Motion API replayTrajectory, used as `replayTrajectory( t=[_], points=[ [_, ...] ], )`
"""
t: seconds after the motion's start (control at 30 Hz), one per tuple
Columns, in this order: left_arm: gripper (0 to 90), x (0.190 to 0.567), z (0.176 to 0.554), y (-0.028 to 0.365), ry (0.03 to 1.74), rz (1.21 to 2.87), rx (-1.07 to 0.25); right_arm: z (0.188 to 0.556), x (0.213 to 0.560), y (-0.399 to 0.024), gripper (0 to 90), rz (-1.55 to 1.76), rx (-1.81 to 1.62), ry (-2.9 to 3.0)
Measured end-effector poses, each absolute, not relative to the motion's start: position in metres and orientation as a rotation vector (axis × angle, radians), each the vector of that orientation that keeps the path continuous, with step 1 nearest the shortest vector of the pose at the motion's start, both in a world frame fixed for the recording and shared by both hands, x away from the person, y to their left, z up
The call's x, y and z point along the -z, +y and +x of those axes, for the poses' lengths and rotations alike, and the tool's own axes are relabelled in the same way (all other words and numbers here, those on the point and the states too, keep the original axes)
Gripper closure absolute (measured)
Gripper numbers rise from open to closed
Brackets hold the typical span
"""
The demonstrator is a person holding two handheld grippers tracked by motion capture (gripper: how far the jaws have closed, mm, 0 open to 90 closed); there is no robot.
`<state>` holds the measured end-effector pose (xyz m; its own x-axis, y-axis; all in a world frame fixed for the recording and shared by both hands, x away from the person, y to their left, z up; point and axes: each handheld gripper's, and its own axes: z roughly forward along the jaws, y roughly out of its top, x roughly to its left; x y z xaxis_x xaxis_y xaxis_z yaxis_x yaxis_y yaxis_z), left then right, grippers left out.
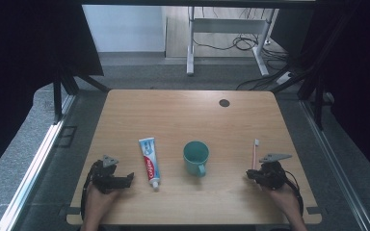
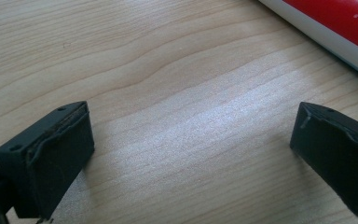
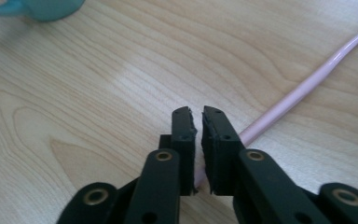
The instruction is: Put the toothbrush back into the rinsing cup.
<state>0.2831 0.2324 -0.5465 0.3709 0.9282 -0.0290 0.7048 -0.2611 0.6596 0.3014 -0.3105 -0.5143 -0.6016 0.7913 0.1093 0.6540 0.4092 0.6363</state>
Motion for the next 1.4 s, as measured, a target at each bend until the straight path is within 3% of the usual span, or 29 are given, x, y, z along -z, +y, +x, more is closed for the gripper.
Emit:
replayTrajectory(
  t=[0.2,0.5,1.0,1.4],
  points=[
    [0.0,0.547,0.283,0.232,1.405,2.049,-0.495,0.304,0.506,-0.315,69.6,1.301,-0.923,2.441],
    [0.0,0.547,0.283,0.232,1.406,2.048,-0.496,0.318,0.502,-0.323,60.8,1.392,-0.821,2.431],
    [0.0,0.546,0.283,0.232,1.406,2.049,-0.495,0.351,0.496,-0.312,51.2,1.488,-0.593,2.527],
    [0.0,0.547,0.283,0.232,1.406,2.049,-0.495,0.378,0.496,-0.301,51.6,1.559,-0.367,2.589]
  ],
)
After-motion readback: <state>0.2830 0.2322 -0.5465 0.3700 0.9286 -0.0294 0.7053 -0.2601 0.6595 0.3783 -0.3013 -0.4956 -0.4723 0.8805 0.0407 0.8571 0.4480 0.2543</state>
